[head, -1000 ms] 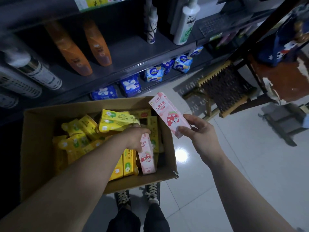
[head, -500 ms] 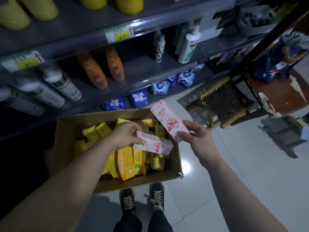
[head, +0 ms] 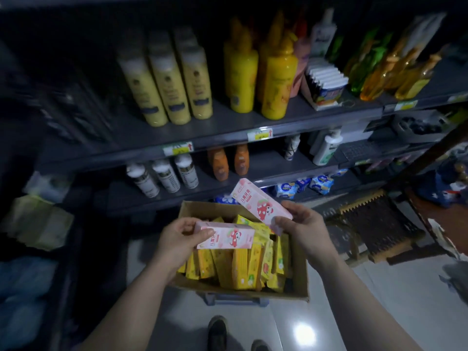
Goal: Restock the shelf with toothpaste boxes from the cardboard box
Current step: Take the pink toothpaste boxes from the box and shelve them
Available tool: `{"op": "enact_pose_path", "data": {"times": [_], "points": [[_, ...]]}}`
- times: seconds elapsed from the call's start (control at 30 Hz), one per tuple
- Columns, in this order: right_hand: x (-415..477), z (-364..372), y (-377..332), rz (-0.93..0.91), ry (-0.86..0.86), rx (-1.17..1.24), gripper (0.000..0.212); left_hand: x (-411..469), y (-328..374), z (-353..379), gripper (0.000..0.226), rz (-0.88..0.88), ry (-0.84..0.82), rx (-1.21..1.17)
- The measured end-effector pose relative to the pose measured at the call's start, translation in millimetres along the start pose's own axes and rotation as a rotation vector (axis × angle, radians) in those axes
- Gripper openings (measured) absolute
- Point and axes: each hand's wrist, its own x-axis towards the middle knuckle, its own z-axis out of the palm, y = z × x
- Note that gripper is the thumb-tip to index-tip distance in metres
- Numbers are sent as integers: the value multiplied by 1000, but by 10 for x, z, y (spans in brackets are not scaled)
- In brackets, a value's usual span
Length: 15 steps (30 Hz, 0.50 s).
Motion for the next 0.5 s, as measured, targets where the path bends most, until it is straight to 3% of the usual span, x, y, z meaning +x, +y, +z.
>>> {"op": "enact_pose_path", "data": {"times": [0.13,0.27,0.5], "points": [[-108,288,-306,-57,-158,-50,33,-451,25,-378,44,14,144,-89],[-341,627,-534,-125,-348,-105,33,-1038,-11,-659,23,55,328,-164],[-1075,1192,-669,-214,-638,-199,37,-2304,-226,-1087,34,103,689,-330]]}}
